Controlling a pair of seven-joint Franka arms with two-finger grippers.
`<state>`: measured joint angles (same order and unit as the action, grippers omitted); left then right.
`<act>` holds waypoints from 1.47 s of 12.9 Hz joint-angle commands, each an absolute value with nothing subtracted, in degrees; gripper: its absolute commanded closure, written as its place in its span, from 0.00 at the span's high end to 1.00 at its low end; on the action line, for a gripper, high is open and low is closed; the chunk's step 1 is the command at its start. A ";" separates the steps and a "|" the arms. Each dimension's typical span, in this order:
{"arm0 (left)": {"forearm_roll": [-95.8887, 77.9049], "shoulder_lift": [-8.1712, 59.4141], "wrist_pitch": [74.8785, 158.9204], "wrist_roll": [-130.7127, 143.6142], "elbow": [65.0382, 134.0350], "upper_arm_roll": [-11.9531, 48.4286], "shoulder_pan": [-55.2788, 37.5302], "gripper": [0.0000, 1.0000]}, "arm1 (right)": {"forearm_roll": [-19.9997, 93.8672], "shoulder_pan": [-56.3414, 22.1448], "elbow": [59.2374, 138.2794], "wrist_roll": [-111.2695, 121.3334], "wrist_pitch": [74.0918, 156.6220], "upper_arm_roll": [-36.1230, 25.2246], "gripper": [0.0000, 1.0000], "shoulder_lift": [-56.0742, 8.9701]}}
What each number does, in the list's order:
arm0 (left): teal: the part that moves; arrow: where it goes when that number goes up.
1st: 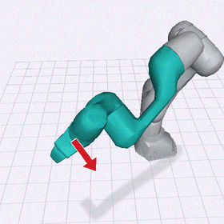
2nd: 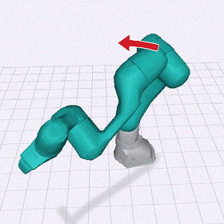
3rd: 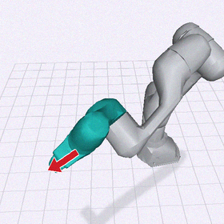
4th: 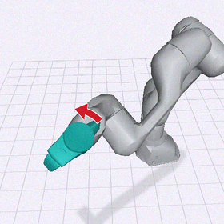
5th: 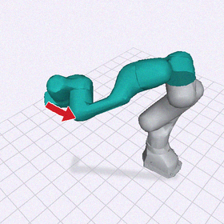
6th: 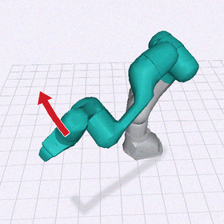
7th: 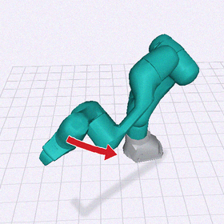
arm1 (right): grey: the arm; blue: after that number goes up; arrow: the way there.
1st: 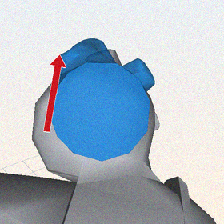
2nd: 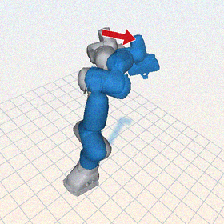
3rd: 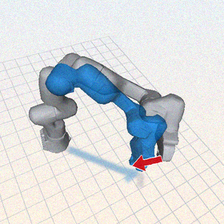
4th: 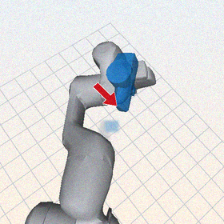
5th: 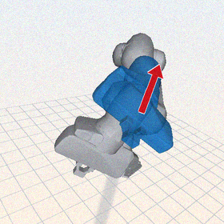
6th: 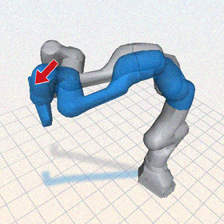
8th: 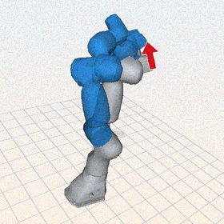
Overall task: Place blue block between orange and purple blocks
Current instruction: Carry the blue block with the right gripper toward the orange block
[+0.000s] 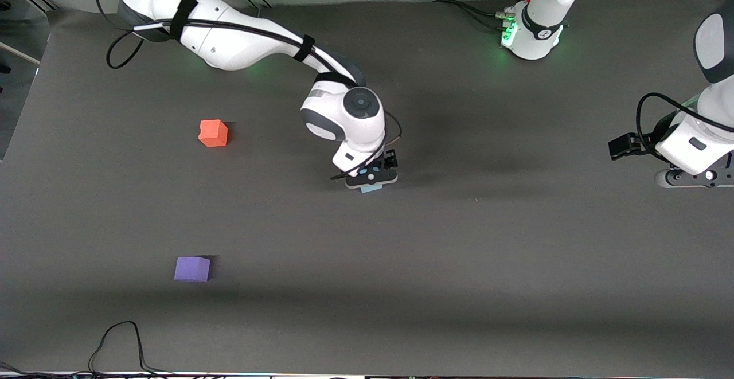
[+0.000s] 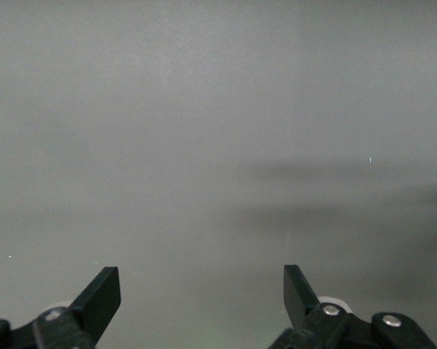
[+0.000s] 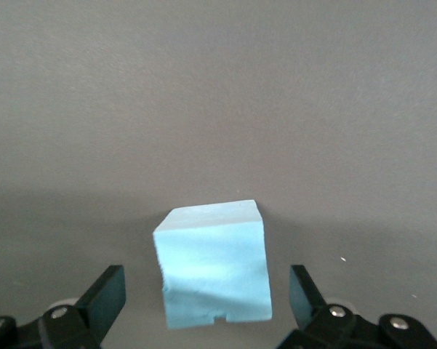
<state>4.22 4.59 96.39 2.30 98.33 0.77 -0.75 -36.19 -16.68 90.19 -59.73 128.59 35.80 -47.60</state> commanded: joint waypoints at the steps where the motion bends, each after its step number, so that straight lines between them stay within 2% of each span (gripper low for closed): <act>1: 4.92 3.69 96.59 2.72 99.32 1.32 -0.35 1.00 | -38.40 -15.38 93.34 -62.05 131.66 35.34 1.00 -47.29; 3: 4.92 3.69 96.42 2.81 99.23 1.41 -0.61 1.00 | -39.11 -15.47 93.25 -64.06 133.92 34.98 0.97 -48.59; 4: 4.92 3.69 96.42 2.81 99.23 1.41 -0.53 1.00 | -39.55 -15.47 93.16 -64.51 134.47 34.98 0.90 -49.21; 7: 4.92 3.69 96.07 2.72 99.32 1.41 -0.53 1.00 | -40.61 -15.29 92.90 -64.51 134.56 34.98 0.52 -49.31; 8: 4.92 3.69 96.06 2.72 99.32 1.41 -0.44 1.00 | -40.52 -14.68 92.81 -64.51 134.47 34.98 0.44 -49.31; 12: 4.92 3.69 95.98 2.64 99.32 1.41 -0.44 1.00 | -39.64 -10.83 92.98 -64.07 132.12 36.29 0.43 -47.12; 13: 4.92 3.78 95.80 2.64 99.32 1.41 -0.44 1.00 | -37.72 -8.37 93.08 -63.64 128.97 39.43 0.43 -45.02; 15: 4.92 3.78 95.80 2.64 99.32 1.41 -0.44 1.00 | -28.10 -5.28 93.08 -58.83 124.91 40.08 0.43 -38.36; 17: 4.92 3.78 95.80 2.29 99.32 1.41 -0.27 1.00 | -14.05 -4.92 93.43 -49.36 121.48 32.48 0.43 -30.02; 19: 5.10 3.78 96.06 2.11 99.32 1.32 0.00 1.00 | -5.66 -5.01 98.14 -39.34 120.15 24.04 0.44 -22.10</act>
